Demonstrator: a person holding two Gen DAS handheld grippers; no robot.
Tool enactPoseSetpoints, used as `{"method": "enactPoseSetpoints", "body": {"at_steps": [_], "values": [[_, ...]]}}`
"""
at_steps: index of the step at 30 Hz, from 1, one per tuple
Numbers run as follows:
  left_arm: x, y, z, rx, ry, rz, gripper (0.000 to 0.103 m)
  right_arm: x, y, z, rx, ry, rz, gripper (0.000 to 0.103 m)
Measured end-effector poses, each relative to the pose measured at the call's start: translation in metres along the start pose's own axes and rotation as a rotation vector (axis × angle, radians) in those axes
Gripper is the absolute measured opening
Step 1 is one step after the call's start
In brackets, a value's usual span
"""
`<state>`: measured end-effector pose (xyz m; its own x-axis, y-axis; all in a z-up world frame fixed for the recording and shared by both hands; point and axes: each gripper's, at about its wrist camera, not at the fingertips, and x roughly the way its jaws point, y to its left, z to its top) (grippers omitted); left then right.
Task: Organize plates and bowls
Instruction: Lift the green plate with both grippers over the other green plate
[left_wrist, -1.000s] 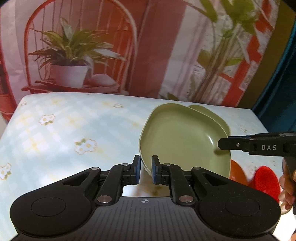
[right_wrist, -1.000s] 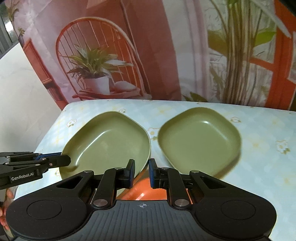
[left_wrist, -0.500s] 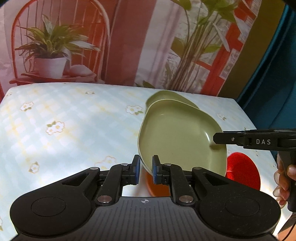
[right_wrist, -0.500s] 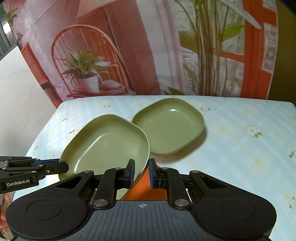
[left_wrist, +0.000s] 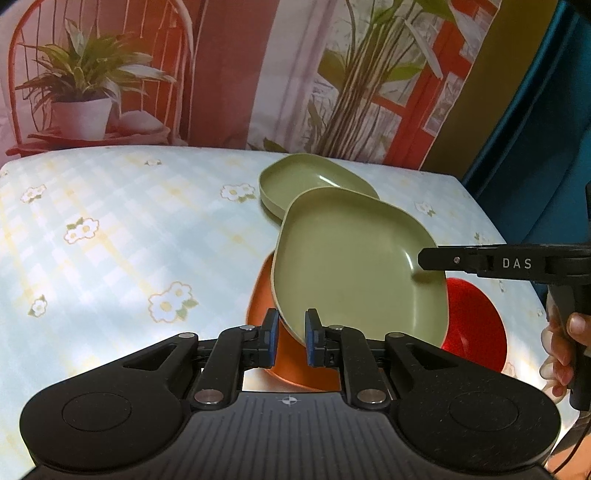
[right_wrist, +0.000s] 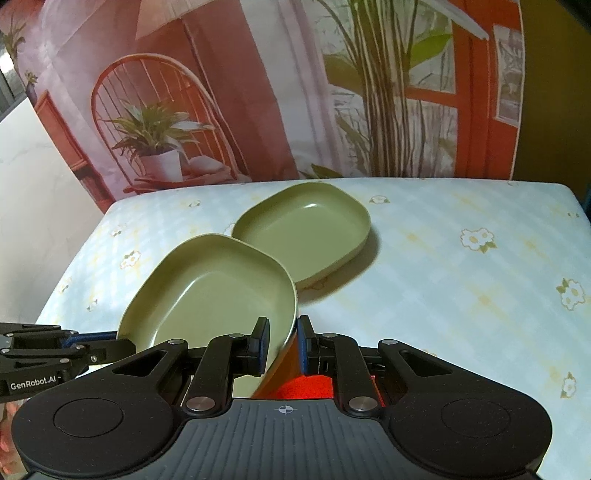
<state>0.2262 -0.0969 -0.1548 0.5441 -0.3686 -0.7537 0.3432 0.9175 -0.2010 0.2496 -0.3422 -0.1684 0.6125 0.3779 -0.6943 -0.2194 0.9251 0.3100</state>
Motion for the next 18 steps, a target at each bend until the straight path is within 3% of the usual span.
{"method": "enactPoseSetpoints", "body": {"at_steps": [18], "values": [[0.003,0.012,-0.009,-0.032,0.020,0.030,0.016,0.016,0.008,-0.002,-0.012,0.023,0.013,0.015]]}}
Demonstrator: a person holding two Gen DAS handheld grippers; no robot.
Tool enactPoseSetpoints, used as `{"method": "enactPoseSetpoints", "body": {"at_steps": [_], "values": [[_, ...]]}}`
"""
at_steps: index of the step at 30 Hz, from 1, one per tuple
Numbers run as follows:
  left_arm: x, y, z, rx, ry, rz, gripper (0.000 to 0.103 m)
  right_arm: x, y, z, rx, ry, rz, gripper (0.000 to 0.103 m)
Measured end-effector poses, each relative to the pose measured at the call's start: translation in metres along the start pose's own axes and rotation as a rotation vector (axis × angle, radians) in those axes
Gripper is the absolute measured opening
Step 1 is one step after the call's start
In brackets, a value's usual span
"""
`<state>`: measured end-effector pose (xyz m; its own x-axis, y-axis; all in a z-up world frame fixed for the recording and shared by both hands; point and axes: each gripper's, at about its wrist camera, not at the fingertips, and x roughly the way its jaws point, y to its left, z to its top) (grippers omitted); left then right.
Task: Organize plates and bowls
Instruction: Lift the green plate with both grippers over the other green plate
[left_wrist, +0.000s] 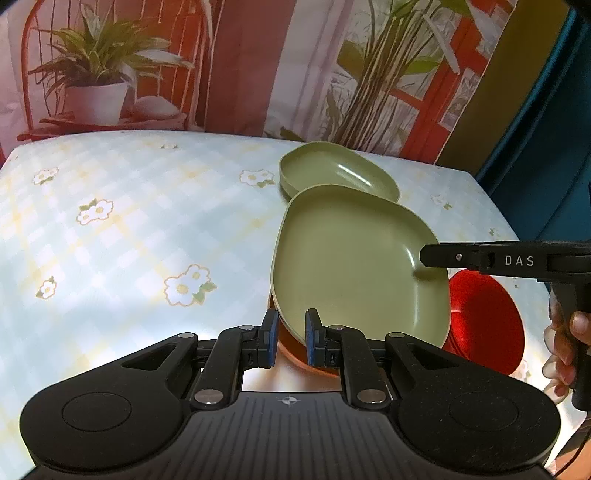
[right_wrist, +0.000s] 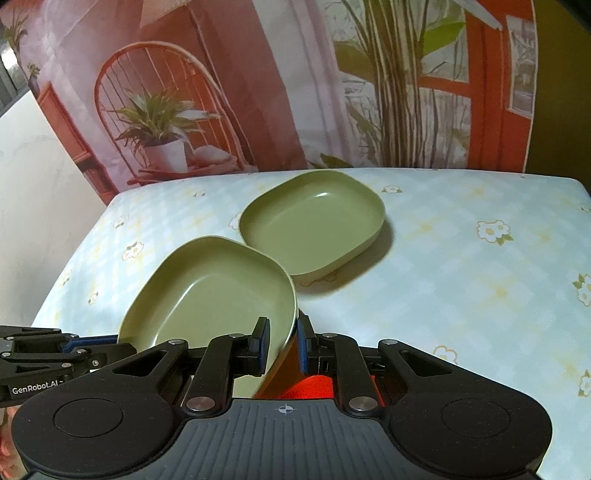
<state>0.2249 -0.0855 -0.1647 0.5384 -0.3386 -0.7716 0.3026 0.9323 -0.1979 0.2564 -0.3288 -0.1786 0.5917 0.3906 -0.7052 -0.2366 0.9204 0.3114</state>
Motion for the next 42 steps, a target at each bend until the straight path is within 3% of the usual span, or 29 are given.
{"method": "enactPoseSetpoints", "body": {"at_steps": [18,21,31,34,36,42], "values": [[0.015,0.003,-0.004,-0.005,0.029,-0.010,0.016,0.011,0.001,-0.002,-0.023,0.049,-0.014,0.018],[0.018,0.004,-0.004,-0.008,0.032,-0.008,0.016,0.011,-0.001,-0.002,-0.022,0.049,-0.025,0.023],[0.019,0.006,-0.005,-0.019,0.022,-0.016,0.016,0.015,-0.001,0.003,-0.038,0.033,-0.051,0.023],[0.020,0.009,-0.005,-0.022,0.025,-0.015,0.016,0.017,0.001,0.005,-0.061,0.025,-0.071,0.016],[0.021,0.010,-0.006,-0.023,0.025,-0.018,0.016,0.019,0.001,0.006,-0.075,0.030,-0.084,0.005],[0.022,0.010,-0.005,-0.021,0.028,-0.018,0.016,0.025,-0.003,0.005,-0.077,0.046,-0.080,0.002]]}}
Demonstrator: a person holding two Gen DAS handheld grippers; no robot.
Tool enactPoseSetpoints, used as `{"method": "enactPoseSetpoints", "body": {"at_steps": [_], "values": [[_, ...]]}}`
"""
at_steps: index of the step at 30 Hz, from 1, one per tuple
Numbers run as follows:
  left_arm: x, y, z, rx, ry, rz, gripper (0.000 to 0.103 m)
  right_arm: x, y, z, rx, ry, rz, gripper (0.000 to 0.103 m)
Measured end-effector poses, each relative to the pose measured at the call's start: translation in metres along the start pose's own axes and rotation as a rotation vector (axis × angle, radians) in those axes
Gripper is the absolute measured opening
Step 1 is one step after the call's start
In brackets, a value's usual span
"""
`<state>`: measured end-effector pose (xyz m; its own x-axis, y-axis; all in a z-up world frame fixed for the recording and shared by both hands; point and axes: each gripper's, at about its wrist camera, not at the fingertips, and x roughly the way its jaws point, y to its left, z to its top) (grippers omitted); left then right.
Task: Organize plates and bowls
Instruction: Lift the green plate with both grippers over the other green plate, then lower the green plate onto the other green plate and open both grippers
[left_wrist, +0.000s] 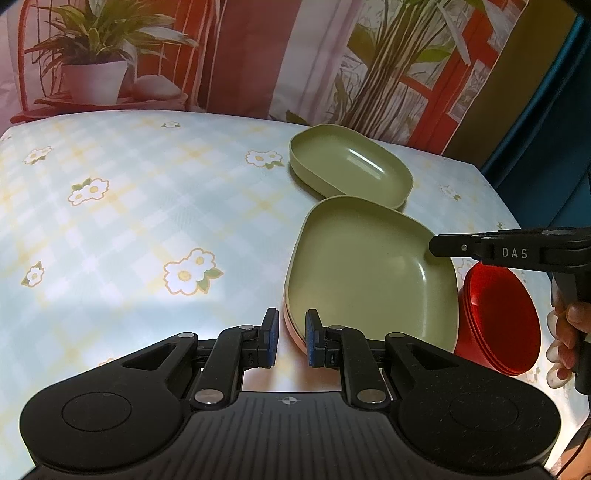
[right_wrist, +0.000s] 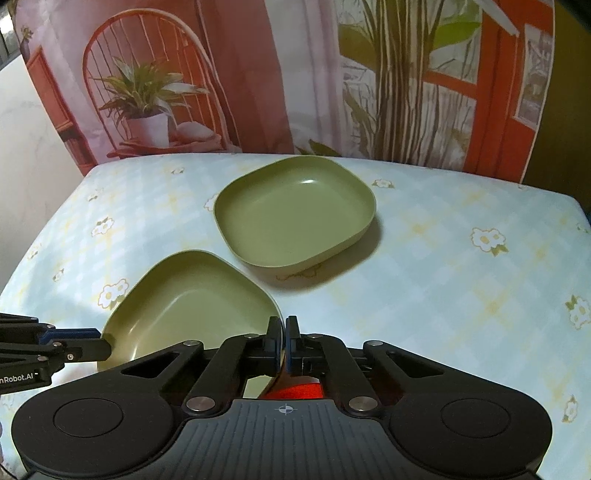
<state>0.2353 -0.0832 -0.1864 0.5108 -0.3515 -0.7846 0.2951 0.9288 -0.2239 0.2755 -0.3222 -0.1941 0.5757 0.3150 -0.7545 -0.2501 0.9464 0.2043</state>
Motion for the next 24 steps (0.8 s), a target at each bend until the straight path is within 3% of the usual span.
{"method": "enactPoseSetpoints", "body": {"at_steps": [11,15,24], "values": [[-0.004,-0.001,0.004,-0.005,-0.016,0.002,0.016,0.006,-0.002,0.000,0.014,0.017,0.013,0.003],[-0.010,-0.003,0.011,0.007,-0.041,0.000,0.016,0.002,-0.002,0.001,0.034,0.006,0.026,0.012],[-0.023,-0.009,0.037,0.038,-0.094,0.000,0.016,-0.011,-0.011,0.014,0.047,-0.044,0.028,0.017]]}}
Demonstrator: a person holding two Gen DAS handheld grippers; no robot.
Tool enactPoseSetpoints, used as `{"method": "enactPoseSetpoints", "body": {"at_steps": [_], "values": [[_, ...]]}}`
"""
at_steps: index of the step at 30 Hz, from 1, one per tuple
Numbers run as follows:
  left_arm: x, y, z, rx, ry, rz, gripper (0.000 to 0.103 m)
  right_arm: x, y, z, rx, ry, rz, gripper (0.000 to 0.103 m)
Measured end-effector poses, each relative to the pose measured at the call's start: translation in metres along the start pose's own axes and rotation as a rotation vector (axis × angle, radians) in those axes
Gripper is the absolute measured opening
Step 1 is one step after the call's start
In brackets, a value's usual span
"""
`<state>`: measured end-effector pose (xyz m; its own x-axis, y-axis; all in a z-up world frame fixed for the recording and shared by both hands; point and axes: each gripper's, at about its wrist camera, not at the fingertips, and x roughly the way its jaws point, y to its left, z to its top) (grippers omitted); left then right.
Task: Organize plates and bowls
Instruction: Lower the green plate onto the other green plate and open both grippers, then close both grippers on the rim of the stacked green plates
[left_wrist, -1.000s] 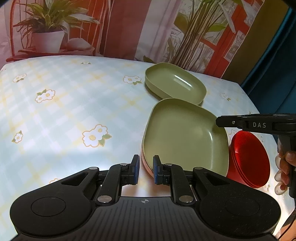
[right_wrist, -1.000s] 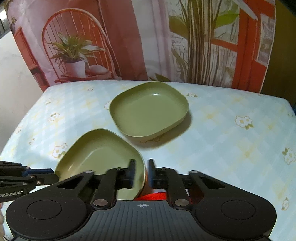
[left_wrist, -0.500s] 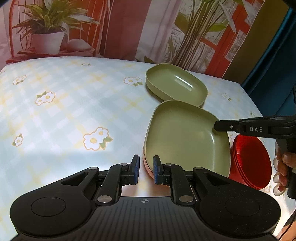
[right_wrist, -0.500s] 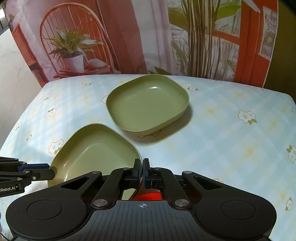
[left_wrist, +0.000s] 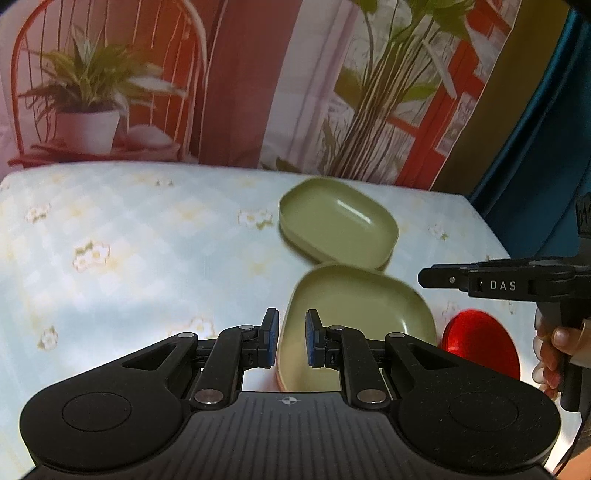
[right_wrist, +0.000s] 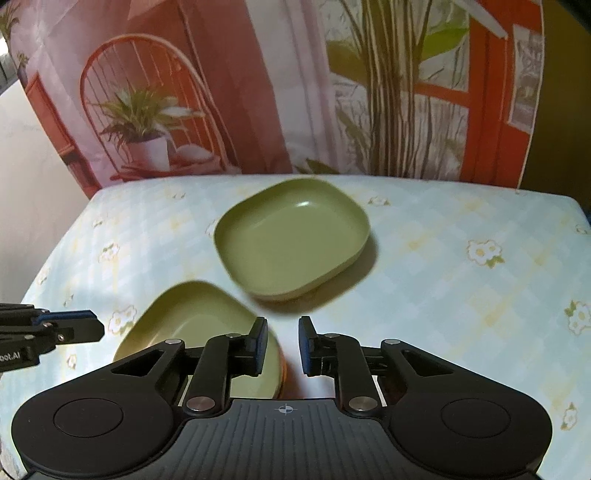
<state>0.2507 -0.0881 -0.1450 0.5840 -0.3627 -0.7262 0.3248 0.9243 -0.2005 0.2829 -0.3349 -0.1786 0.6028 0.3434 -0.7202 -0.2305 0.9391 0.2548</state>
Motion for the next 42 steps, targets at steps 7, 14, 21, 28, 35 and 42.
{"method": "enactPoseSetpoints", "body": {"at_steps": [7,14,21,28,35,42], "values": [[0.002,-0.003,0.021,0.009,-0.028,0.003,0.016,-0.006,-0.016,0.014,0.017,-0.033,-0.024,0.017],[0.007,-0.006,0.045,0.010,-0.065,0.018,0.016,-0.010,-0.035,0.025,0.035,-0.065,-0.059,0.019],[0.027,-0.005,0.067,0.010,-0.077,0.035,0.017,0.000,-0.052,0.037,0.046,-0.073,-0.087,0.023],[0.065,-0.001,0.073,-0.035,-0.041,0.031,0.020,0.024,-0.059,0.051,0.050,-0.063,-0.086,0.025],[0.103,0.000,0.074,-0.040,0.003,0.044,0.026,0.061,-0.068,0.060,0.076,-0.041,-0.069,0.026],[0.121,0.002,0.079,-0.030,0.010,0.045,0.033,0.081,-0.076,0.064,0.091,-0.014,-0.052,0.028]]}}
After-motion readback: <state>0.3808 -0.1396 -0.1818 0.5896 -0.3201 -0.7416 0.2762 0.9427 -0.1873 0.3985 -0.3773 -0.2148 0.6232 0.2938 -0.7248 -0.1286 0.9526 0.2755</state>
